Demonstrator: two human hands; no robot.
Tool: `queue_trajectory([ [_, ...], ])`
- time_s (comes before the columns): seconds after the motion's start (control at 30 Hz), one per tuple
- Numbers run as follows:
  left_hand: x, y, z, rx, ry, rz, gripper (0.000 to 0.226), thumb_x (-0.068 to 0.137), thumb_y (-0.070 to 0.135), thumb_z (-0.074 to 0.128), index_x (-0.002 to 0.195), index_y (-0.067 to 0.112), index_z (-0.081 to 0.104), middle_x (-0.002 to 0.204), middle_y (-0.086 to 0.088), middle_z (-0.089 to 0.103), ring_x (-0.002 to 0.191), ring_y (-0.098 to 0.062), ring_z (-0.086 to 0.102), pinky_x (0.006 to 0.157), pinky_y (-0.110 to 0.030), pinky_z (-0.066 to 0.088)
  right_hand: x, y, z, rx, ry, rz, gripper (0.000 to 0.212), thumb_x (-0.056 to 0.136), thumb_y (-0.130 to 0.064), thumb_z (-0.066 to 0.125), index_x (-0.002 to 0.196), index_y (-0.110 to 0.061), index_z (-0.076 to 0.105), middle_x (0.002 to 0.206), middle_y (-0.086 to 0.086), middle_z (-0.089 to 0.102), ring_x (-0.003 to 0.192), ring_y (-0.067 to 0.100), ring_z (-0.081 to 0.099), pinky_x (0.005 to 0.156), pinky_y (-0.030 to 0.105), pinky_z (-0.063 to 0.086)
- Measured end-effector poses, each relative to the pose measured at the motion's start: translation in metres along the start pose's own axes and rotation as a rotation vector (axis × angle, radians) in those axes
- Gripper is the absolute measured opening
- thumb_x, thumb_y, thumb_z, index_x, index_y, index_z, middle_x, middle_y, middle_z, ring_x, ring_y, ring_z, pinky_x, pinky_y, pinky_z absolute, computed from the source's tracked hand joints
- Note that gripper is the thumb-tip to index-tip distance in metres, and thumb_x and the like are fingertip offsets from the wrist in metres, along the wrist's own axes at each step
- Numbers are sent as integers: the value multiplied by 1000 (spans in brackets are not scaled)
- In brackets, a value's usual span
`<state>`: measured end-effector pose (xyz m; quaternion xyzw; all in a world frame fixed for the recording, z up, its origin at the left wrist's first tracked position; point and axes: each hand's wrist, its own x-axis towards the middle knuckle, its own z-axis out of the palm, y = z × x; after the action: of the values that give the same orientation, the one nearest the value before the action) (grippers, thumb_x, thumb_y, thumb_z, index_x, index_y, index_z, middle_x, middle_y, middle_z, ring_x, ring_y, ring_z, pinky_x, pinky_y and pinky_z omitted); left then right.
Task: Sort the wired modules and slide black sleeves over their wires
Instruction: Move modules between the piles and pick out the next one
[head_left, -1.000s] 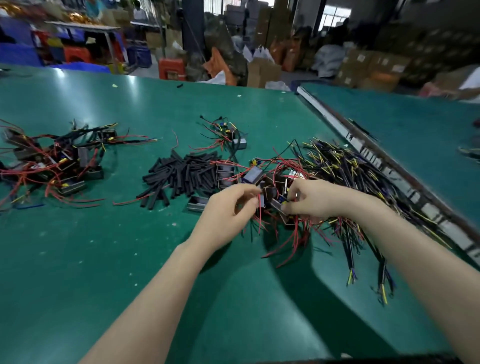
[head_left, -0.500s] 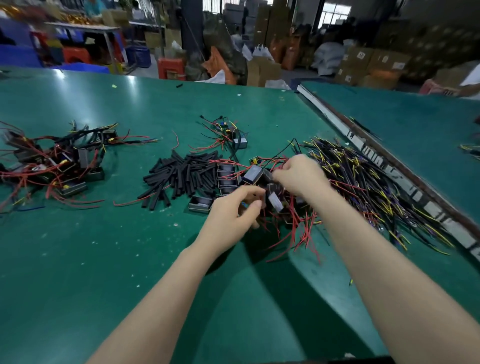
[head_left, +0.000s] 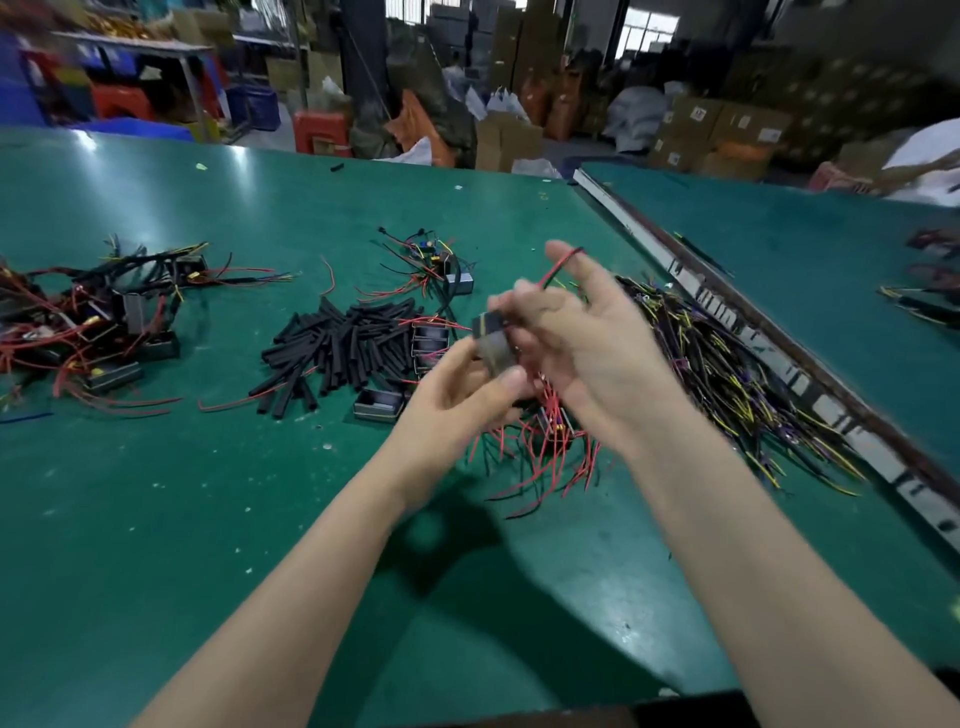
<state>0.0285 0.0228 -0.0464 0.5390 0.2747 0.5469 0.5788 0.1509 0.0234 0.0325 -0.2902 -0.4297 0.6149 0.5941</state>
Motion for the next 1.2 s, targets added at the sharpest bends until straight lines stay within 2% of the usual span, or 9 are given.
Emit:
queue_trajectory([
  [0.13,3,9,-2,-170,100,-100,18,77,28,66,87,16,59,66,7,61,57,-5,58,58,-20,52,2,4,-9,141,62,49,13,91,-15,58,102,-21,55,84,-6,72,84,12,68,61,18,50],
  [0.2,6,14,-10,-320,106,-119,18,80,28,63,83,12,55,64,4,59,55,-7,55,56,-20,51,6,-6,-21,313,165,47,11,92,-28,56,96,-18,59,84,-7,72,85,12,70,59,19,49],
  [0.3,6,19,-23,-527,60,-85,21,69,34,65,68,14,59,63,2,55,56,-10,53,57,-21,49,9,-19,-36,595,297,42,18,96,-27,50,94,-12,59,80,-3,72,77,15,71,58,19,48],
  [0.5,5,25,-37,-670,82,-34,29,60,41,59,54,14,50,64,1,47,58,-13,45,53,-20,41,5,-33,-45,324,213,-36,16,98,-21,49,91,-18,63,80,-6,73,82,12,71,56,16,49],
  [0.6,7,27,-37,-556,184,-50,30,70,41,47,57,15,54,65,0,51,53,-12,44,45,-18,37,-1,-34,-48,90,216,-9,15,96,-31,52,92,-21,63,79,-7,70,76,12,69,55,18,49],
  [0.73,8,25,-32,-186,305,-132,23,90,32,45,83,17,61,63,5,59,41,-7,40,38,-15,29,-14,-10,-64,-214,445,-79,25,101,-33,44,91,-17,61,59,-8,55,50,7,53,43,16,38],
  [0.93,5,20,-33,167,292,-64,13,90,12,55,83,21,62,66,5,66,48,-5,51,41,-14,32,-32,20,-86,-189,569,-208,18,102,-24,45,95,-18,60,60,-8,59,52,7,57,46,16,40],
  [1.0,5,21,-37,233,256,-40,5,82,20,60,85,22,63,69,5,67,54,-6,54,45,-15,36,-34,27,-90,-193,574,-178,23,102,-28,43,91,-16,59,57,-7,60,49,9,57,43,17,40],
  [1.2,-2,23,-47,419,190,15,21,66,52,65,82,39,70,73,10,67,62,-5,58,52,-15,42,-36,42,-93,-452,483,45,52,101,-48,35,77,-12,62,53,0,62,38,12,52,34,15,28],
])
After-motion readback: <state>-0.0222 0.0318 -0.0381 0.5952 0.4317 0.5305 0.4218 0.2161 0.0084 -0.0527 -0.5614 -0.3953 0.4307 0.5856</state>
